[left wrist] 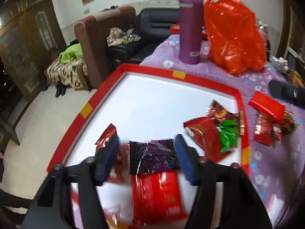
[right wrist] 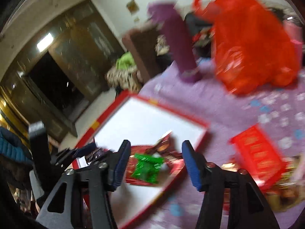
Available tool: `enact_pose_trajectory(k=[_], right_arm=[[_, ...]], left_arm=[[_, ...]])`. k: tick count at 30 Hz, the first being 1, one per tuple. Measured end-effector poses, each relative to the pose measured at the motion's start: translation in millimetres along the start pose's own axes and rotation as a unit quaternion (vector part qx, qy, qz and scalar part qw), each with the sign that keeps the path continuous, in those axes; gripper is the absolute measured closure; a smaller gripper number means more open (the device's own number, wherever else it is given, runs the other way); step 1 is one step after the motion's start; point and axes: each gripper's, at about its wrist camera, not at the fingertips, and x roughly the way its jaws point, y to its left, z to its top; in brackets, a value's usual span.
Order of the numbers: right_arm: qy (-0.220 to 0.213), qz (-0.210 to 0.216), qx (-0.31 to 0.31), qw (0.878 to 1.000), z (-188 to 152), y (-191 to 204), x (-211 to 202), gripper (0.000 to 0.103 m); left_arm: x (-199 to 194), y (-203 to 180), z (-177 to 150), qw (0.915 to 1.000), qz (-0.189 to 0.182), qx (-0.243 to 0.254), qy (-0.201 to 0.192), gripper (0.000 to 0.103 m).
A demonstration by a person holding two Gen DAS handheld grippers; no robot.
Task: Organize snacks
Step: 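Carry both packets over the red box and open both grippers, then grasp the brown chocolate packet with the right gripper while the left grasps the white packet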
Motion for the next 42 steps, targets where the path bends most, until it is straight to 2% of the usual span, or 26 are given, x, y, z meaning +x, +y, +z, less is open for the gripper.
enact_pose_trajectory(k=[1,4,6,10,12,15,18,20,22,24,26,30,31,32,36,39,42], right_arm=[[-0.017,-0.012,0.007,1.0,1,-15,-16,0.04],[-0.036,-0.026,0.048,0.998,-1,-62,-49,0.038],[-0.04,-0.029,0.076,0.996,-3,-88,-62,0.038],[-0.014,-0.044,0.097,0.994,-11,-120,-75,0.038],[-0.001,-0.037,0.105,0.994,-13,-128,-76,0.038],[0.002,-0.01,0.142,0.99,-15,-143,-75,0.039],[0.018,-0.013,0.156,0.987,-22,-146,-69,0.04],[0.028,-0.02,0.163,0.986,-27,-151,-61,0.041],[0.044,-0.032,0.167,0.985,-30,-155,-53,0.046],[0.058,-0.045,0.168,0.983,-33,-156,-45,0.044],[0.068,-0.068,0.156,0.983,-34,-154,-37,0.048],[0.082,-0.075,0.14,0.984,-36,-150,-30,0.053],[0.091,-0.085,0.128,0.984,-37,-147,-28,0.061],[0.097,-0.104,0.111,0.984,-37,-143,-26,0.063],[0.112,-0.1,0.101,0.984,-38,-142,-27,0.063],[0.12,-0.098,0.079,0.985,-40,-140,-27,0.063],[0.12,-0.096,0.085,0.985,-40,-141,-28,0.063]], left_arm=[[-8,-3,-3,0.9999,-0.013,0.008,-0.004,0.027],[-29,-21,-11,0.9976,-0.055,0.04,-0.013,0.027],[-43,-38,-19,0.9931,-0.089,0.075,-0.017,0.027],[-66,-80,-36,0.9795,-0.144,0.14,-0.019,0.027],[-71,-102,-43,0.9709,-0.169,0.169,-0.015,0.027],[-70,-132,-53,0.9621,-0.171,0.212,-0.014,0.027],[-63,-146,-61,0.9572,-0.165,0.238,-0.003,0.027],[-58,-149,-62,0.9567,-0.164,0.24,0.01,0.027],[-55,-149,-63,0.9575,-0.173,0.23,0.02,0.027],[-53,-144,-63,0.9578,-0.187,0.216,0.031,0.027],[-52,-144,-64,0.9577,-0.195,0.208,0.039,0.027],[-55,-150,-72,0.9536,-0.205,0.218,0.038,0.027],[-57,-153,-74,0.951,-0.21,0.223,0.037,0.027],[-60,-155,-77,0.9484,-0.215,0.23,0.037,0.027],[-68,-161,-86,0.9406,-0.226,0.251,0.027,0.027],[-68,-170,-90,0.9322,-0.243,0.266,0.034,0.027],[-67,-180,-95,0.9268,-0.245,0.282,0.04,0.027]])
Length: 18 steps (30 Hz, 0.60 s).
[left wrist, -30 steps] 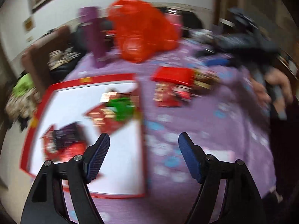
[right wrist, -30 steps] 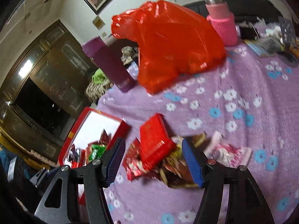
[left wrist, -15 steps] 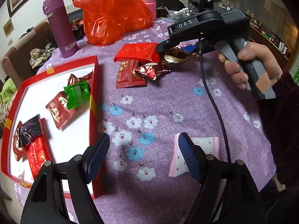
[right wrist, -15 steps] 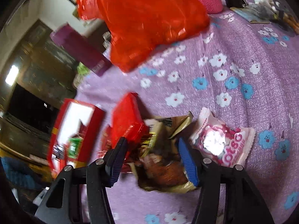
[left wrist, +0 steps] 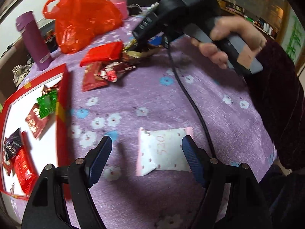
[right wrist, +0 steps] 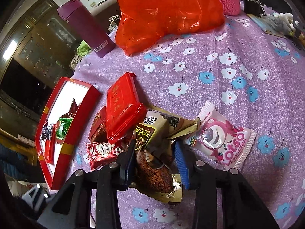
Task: Organize snacks
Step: 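Grasp the brown chocolate packet with the right gripper while the left grasps the white packet, then carry both packets into the red box and open both grippers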
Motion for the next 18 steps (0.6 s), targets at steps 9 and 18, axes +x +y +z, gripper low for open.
enact_pose_trajectory(k=[9,18], right_arm=[[0.001,0.007,0.013,1.0,-1,-5,-4,0.063],[-0.001,0.005,0.016,1.0,0,-3,-3,0.064]], left_arm=[[13,-7,-2,0.9997,-0.022,-0.002,0.009,0.028],[4,-22,-10,0.9993,-0.025,0.012,-0.023,0.064]])
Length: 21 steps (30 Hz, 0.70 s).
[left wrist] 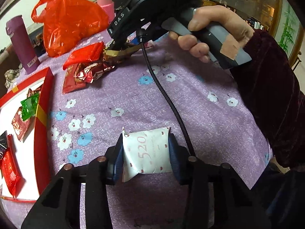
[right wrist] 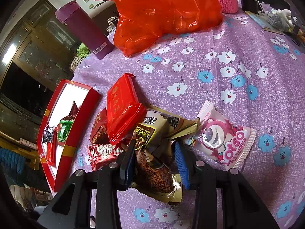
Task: Organize snacks
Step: 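Carry both packets into the red box and open both grippers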
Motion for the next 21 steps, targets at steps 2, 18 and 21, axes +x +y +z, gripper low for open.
enact_pose_trajectory(k=[2,18,21], right_arm=[[0.001,0.002,0.003,1.0,0,0,0,0.065],[0.029,0.148,-0.023,0.988,-10,34,-10,0.066],[0.024,0.183,-0.037,0.982,-13,50,-15,0.066]], left_arm=[[-2,1,0,1.0,0.005,-0.002,-0.006,0.065],[-54,89,6,0.9801,0.138,-0.123,-0.072,0.065],[-63,110,-2,0.9726,0.164,-0.147,-0.075,0.065]])
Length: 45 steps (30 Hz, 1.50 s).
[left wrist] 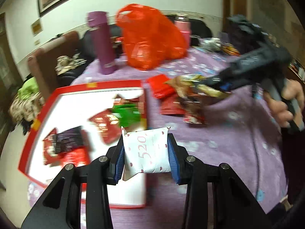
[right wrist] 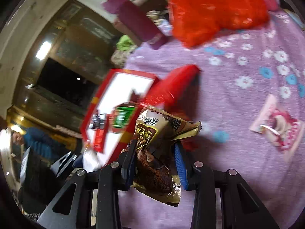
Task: Organize snacks
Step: 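Carry both packets into the red box and open both grippers, then grasp the pink Lotso packet with the right gripper while the left grasps a red-white packet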
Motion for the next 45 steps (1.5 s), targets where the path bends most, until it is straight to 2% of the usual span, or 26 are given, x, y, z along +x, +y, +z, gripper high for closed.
enact_pose_trajectory(k=[3,9,16,20,24,27,31,32,33,36,38,40,42,45], right_arm=[[-0.007,0.02,-0.014,1.0,-2,16,3,0.066],[0.0,0.039,-0.033,0.999,-6,42,26,0.066],[0.019,0.032,-0.062,0.997,-1,77,63,0.066],[0.034,0.001,-0.083,0.996,2,101,96,0.066],[0.046,-0.037,-0.082,0.995,7,108,127,0.066],[0.043,-0.045,-0.081,0.995,12,110,140,0.066],[0.024,-0.068,-0.09,0.993,19,113,150,0.063],[0.017,-0.075,-0.093,0.993,20,114,153,0.063],[0.013,-0.079,-0.093,0.992,21,114,154,0.062],[0.002,-0.084,-0.094,0.992,22,111,151,0.059],[-0.006,-0.073,-0.089,0.993,23,108,139,0.055],[-0.031,-0.054,-0.087,0.994,26,106,115,0.052],[-0.051,-0.039,-0.094,0.994,28,102,91,0.043],[-0.092,-0.043,-0.102,0.99,26,85,43,0.04]], left_arm=[[2,21,-2,0.9995,0.027,-0.014,0.001,0.065],[10,47,-6,0.9981,0.057,-0.025,0.004,0.065],[19,62,-6,0.9954,0.089,-0.033,0.009,0.065],[26,78,-8,0.9938,0.1,-0.039,0.03,0.065],[39,94,-11,0.9919,0.099,-0.058,0.055,0.065],[44,101,-11,0.9913,0.095,-0.069,0.06,0.063],[50,106,-7,0.9899,0.104,-0.073,0.063,0.057],[52,107,-5,0.989,0.11,-0.074,0.065,0.05],[54,107,-5,0.9879,0.118,-0.075,0.066,0.048],[57,109,-2,0.9856,0.132,-0.079,0.07,0.039],[57,106,-1,0.9837,0.143,-0.076,0.078,0.031],[56,101,0,0.9817,0.158,-0.066,0.083,0.03],[50,96,2,0.9814,0.167,-0.056,0.077,0.03],[33,88,11,0.9839,0.163,-0.051,0.053,0.029]])
